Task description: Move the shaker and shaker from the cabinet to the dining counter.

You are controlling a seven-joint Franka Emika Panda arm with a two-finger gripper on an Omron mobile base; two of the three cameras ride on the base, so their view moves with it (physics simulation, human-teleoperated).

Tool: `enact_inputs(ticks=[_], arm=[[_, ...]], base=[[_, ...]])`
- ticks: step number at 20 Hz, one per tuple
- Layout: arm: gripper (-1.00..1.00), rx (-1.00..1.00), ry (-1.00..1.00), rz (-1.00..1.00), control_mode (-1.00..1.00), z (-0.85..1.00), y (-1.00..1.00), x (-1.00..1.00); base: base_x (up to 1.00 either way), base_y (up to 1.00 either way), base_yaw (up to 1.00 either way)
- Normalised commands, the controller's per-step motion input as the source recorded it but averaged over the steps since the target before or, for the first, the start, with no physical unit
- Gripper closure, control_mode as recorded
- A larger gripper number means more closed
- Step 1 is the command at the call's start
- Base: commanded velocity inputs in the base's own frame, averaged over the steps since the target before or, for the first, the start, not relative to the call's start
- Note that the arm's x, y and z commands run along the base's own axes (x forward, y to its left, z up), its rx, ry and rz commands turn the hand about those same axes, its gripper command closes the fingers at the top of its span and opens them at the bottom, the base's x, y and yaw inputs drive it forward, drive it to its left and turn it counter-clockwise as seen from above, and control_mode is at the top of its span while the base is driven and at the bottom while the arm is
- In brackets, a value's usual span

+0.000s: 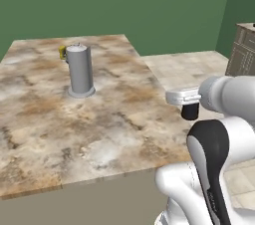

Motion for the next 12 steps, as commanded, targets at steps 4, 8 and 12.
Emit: enact_inputs(ticks=[4, 8, 12], arm=[[1.0, 0.0, 0.13, 0.15, -1.0, -0.04, 0.0, 0.46], [1.0, 0.06, 0.14, 0.28, -1.0, 0.0, -0.04, 0.55], [1.0, 0.04, 0.02, 0.4, -1.0, -0.09, -0.04, 0.69]], base=[[0.0, 0.0, 0.0], [0.0, 0.0, 0.0], [0.0, 0.0, 0.0]])
